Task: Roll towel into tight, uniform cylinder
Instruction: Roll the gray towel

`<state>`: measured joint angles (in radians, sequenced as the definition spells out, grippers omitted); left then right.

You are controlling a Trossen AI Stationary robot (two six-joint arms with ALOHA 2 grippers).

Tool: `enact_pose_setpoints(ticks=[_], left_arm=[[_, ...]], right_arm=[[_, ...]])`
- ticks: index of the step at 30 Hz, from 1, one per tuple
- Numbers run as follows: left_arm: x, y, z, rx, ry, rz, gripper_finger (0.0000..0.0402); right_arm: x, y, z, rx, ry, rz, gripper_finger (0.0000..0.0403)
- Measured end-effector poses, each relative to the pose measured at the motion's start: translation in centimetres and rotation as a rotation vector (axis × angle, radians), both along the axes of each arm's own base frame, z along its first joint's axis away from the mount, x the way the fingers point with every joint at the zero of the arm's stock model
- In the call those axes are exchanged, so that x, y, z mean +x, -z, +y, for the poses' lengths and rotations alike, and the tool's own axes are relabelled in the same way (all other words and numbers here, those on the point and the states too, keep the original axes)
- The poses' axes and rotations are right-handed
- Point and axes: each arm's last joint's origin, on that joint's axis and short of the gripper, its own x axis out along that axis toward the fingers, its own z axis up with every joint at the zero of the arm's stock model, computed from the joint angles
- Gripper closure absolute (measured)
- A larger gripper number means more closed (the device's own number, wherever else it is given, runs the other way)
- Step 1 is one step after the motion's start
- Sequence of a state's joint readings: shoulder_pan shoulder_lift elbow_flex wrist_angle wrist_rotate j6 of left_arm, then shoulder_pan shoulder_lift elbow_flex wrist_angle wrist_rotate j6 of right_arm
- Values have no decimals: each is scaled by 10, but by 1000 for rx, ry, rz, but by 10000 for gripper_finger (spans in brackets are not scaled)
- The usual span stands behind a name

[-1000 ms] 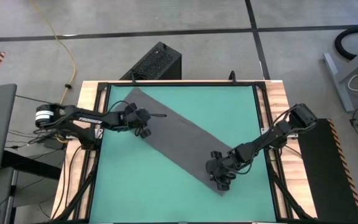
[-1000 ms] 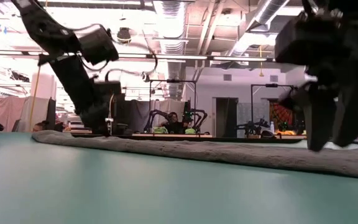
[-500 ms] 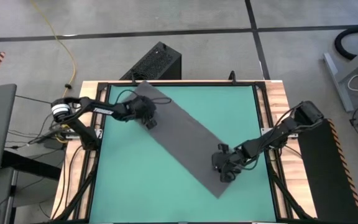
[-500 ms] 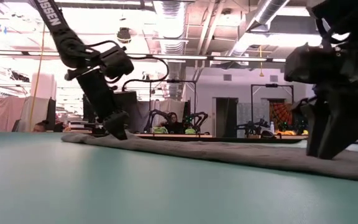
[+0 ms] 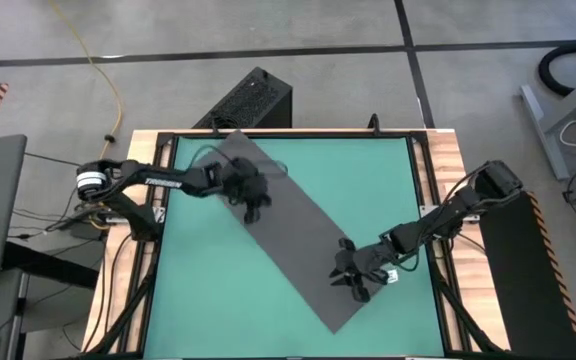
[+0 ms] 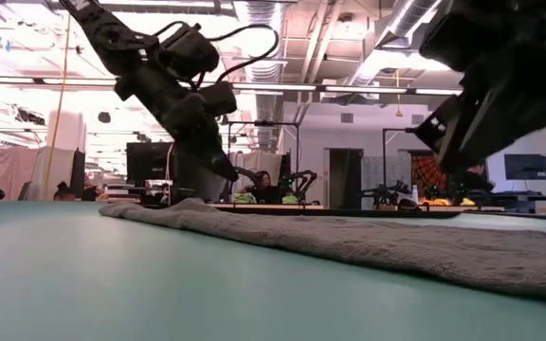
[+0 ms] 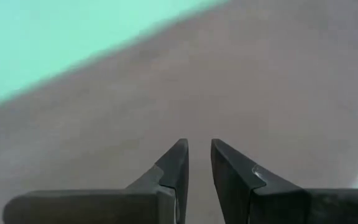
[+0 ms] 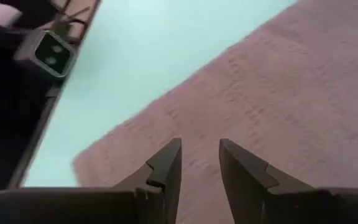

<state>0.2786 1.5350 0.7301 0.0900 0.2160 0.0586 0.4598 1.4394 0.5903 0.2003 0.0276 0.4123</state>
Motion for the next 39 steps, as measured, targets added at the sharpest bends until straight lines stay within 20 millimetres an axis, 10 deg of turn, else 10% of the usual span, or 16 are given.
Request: enact_pose_setpoints(ticks=[10, 26, 39], left_arm=[[17, 10, -90, 114, 130, 4, 345], [14, 72, -146, -25, -71, 218, 345], [-24, 48, -167, -133, -155, 412, 345]], right_arm=[[-21, -19, -6, -46, -45, 29, 270], [-63, 12, 37, -289, -267, 218, 275], [-17, 31, 106, -151, -310, -32, 276]])
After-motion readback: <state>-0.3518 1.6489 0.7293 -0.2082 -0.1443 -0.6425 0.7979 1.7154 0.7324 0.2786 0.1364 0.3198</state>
